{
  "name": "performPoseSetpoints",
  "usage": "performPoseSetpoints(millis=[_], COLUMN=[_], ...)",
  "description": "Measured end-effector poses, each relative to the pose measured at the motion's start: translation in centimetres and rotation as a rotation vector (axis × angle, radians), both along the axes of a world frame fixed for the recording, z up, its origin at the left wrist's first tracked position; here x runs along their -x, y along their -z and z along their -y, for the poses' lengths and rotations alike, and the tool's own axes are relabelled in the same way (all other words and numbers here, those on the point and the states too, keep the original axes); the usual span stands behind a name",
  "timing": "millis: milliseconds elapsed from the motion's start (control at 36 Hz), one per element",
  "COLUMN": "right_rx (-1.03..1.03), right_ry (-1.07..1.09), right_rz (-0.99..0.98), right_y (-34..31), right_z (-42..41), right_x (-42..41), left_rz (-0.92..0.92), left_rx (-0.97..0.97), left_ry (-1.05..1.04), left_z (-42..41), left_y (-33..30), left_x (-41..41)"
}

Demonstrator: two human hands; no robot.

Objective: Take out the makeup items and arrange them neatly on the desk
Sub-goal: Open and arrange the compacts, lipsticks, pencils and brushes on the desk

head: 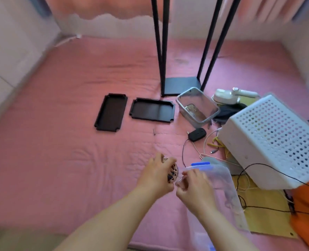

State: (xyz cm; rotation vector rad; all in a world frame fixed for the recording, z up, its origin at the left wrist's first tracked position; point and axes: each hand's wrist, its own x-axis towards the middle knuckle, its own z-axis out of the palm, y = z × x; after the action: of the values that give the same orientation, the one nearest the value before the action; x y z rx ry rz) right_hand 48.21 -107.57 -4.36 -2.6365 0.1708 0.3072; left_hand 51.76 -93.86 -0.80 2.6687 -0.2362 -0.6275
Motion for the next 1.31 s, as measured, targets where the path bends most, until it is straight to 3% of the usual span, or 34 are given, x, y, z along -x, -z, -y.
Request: performPoseSetpoints(millis=[278, 417, 750, 1083, 1306], right_rx=[0.049, 0.026, -0.144, -0.288, -0.333], right_ry=[-0.42, -0.597, -1.061, -1.465, -1.744], right_rz=[0.333, 0.394, 0.408, 0.367, 0.343], right_y=[-10.0, -12.8, -17.2, -19.4, -20.6], right_z=[-20.6, -32.5, -58.5, -80.1, -94.1], right_x=[1.2, 4.8, 16.6, 25.4, 30.7], left_rz=[0.142, 0.198, 0.269, 0.281, 0.265], left_rx=[-0.083, -0.096, -0.139, -0.23, -0.275], left_ry=[-0.337, -0.494, -0.924, -1.361, -1.63], left_z=[-21.7, -33.2, -56.2, -71.1, -80.9], left_y=[-10.2, -12.8, -16.7, -17.7, -18.6], left_x=[7.4, 13.9, 31.5, 45.6, 50.8])
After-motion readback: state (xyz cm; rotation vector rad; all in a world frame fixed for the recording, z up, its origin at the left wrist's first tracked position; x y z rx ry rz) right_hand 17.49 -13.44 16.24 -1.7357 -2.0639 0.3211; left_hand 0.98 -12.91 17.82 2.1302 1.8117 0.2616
